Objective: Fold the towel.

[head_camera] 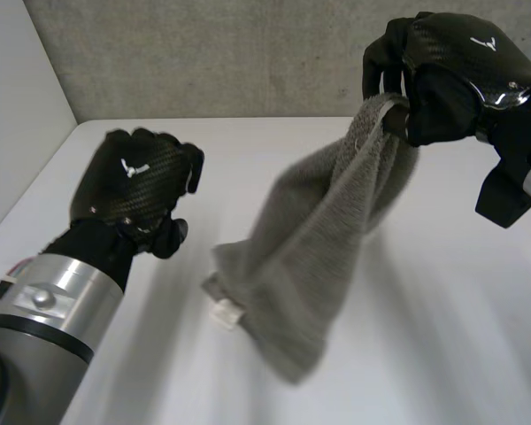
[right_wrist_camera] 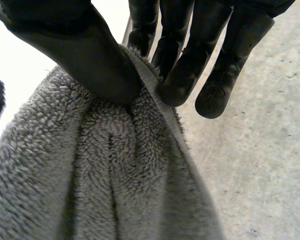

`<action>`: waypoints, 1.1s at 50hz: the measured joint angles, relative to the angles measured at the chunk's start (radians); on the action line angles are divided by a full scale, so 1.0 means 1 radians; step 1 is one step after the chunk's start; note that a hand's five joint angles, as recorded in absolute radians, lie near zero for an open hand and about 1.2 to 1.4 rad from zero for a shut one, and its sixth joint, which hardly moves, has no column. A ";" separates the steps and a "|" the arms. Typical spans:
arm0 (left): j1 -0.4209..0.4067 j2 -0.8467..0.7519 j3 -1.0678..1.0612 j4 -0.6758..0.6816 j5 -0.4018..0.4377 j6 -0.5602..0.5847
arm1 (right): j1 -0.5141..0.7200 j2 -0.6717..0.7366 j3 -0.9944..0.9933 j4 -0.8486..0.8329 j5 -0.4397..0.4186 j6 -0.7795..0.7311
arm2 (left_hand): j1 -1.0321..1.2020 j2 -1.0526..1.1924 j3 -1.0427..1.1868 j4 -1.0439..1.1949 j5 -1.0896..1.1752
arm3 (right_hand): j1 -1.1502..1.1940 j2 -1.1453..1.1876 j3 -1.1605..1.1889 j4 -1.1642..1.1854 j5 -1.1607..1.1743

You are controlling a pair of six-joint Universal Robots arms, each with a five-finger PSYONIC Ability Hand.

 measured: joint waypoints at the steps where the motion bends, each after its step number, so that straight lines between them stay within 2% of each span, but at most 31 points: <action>1: -0.001 -0.006 -0.005 0.006 0.000 0.000 | -0.002 -0.004 0.004 0.001 -0.005 -0.001 | 0.024 0.024 0.024 0.025 0.029 | 0.000 0.000 0.000 0.000 0.000; 6: 0.000 -0.060 -0.041 0.046 0.001 0.001 | -0.002 0.016 0.056 -0.004 -0.026 -0.024 | 0.099 0.102 0.099 0.100 0.099 | 0.000 0.000 0.006 0.000 0.000; 13: -0.004 -0.173 -0.041 0.065 0.025 -0.008 | 0.013 0.154 0.126 -0.034 -0.008 -0.111 | -0.328 -0.316 -0.327 -0.324 -0.326 | 0.000 0.000 0.006 0.000 0.000; 19: -0.037 -0.238 0.004 0.063 0.051 -0.059 | 0.041 0.276 0.144 -0.068 0.030 -0.141 | -0.397 -0.399 -0.405 -0.393 -0.411 | 0.001 0.000 0.006 0.000 0.000; 23: -0.063 -0.273 0.041 0.056 0.062 -0.156 | 0.079 0.332 0.142 -0.096 0.078 -0.143 | -0.399 -0.400 -0.407 -0.393 -0.414 | 0.001 0.000 0.006 0.000 0.000; 29: -0.078 -0.319 0.077 0.048 0.084 -0.333 | 0.107 0.346 0.136 -0.117 0.135 -0.141 | -0.399 -0.400 -0.407 -0.393 -0.414 | 0.001 0.000 0.006 0.000 0.000; 37: -0.109 -0.426 0.145 -0.002 0.134 -0.481 | 0.100 0.343 0.135 -0.123 0.154 -0.151 | -0.399 -0.399 -0.407 -0.393 -0.414 | -0.004 -0.004 0.002 -0.004 -0.007; 45: -0.153 -0.545 0.251 -0.158 0.133 -0.520 | 0.080 0.339 0.149 -0.125 0.156 -0.195 | -0.399 -0.399 -0.407 -0.393 -0.414 | -0.333 -0.313 -0.321 -0.319 -0.337; 49: -0.176 -0.579 0.298 -0.226 0.126 -0.535 | 0.036 0.336 0.177 -0.127 0.160 -0.261 | -0.399 -0.399 -0.407 -0.393 -0.414 | -0.665 -0.643 -0.644 -0.652 -0.665; 51: -0.194 -0.598 0.332 -0.260 0.120 -0.554 | -0.011 0.332 0.205 -0.126 0.161 -0.319 | -0.399 -0.399 -0.406 -0.393 -0.413 | -0.945 -0.938 -0.937 -0.942 -0.972; 55: -0.219 -0.621 0.379 -0.294 0.101 -0.592 | -0.073 0.321 0.247 -0.124 0.160 -0.384 | -0.398 -0.399 -0.406 -0.393 -0.408 | -1.062 -1.034 -1.050 -1.060 -1.105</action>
